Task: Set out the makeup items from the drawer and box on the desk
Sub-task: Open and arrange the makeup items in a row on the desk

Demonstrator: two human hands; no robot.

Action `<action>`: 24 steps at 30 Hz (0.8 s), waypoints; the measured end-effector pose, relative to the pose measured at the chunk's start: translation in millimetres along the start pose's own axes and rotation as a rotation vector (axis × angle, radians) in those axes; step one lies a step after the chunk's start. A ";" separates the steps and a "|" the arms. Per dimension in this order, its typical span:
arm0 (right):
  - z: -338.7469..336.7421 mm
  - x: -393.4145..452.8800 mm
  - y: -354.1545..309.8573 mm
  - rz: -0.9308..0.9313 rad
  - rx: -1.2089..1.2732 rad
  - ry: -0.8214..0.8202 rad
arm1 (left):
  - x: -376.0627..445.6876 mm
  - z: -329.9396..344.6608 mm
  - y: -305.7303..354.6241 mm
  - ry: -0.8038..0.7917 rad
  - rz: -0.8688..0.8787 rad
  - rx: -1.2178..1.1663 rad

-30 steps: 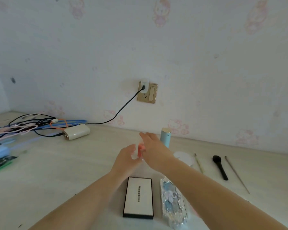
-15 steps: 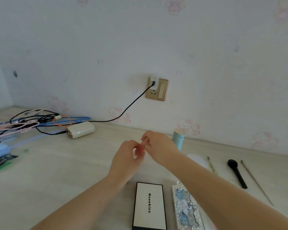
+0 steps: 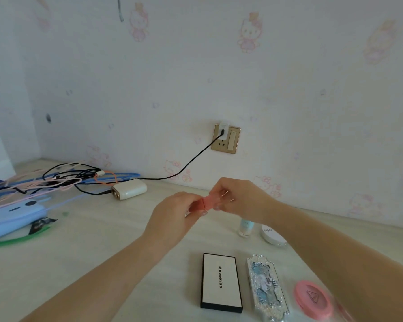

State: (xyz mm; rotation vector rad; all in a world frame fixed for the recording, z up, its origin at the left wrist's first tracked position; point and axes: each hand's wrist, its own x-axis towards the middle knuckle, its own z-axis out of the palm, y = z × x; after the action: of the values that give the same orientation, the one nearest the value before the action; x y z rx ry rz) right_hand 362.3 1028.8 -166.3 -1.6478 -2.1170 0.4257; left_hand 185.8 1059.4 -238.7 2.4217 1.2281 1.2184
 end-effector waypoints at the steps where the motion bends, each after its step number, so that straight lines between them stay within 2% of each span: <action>1: 0.4 -2.8 -4.1 -0.030 -0.028 -0.007 | -1.7 -1.5 -0.5 -0.001 0.013 0.004; 4: 3.0 -4.1 -10.1 0.027 -0.060 -0.067 | -5.0 -4.4 -0.3 0.040 0.084 0.037; 8: 6.3 -3.3 -21.6 0.230 0.136 -0.158 | -6.7 -13.1 2.9 0.095 0.176 0.060; 10: 8.4 -5.3 -24.1 0.214 0.169 -0.170 | -7.6 -17.8 2.0 0.088 0.168 0.066; 14: 9.3 -7.8 -22.6 0.017 -0.070 -0.002 | -10.9 -26.4 0.2 0.090 0.135 0.056; 16: 11.0 -8.8 -23.5 -0.045 -0.071 0.000 | -12.8 -29.3 -0.5 0.102 0.124 0.042; 21: 16.3 -5.8 -24.9 0.141 0.096 -0.071 | -16.1 -33.9 -4.4 0.109 0.122 0.050; 24: 16.4 -4.5 -25.2 0.112 0.102 -0.098 | -17.7 -36.3 -7.8 0.097 0.125 0.061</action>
State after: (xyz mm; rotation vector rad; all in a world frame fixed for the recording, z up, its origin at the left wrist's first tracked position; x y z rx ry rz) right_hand 333.8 1018.4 -168.9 -1.7234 -2.0411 0.6511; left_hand 148.8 1044.1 -229.1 2.5452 1.1711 1.3666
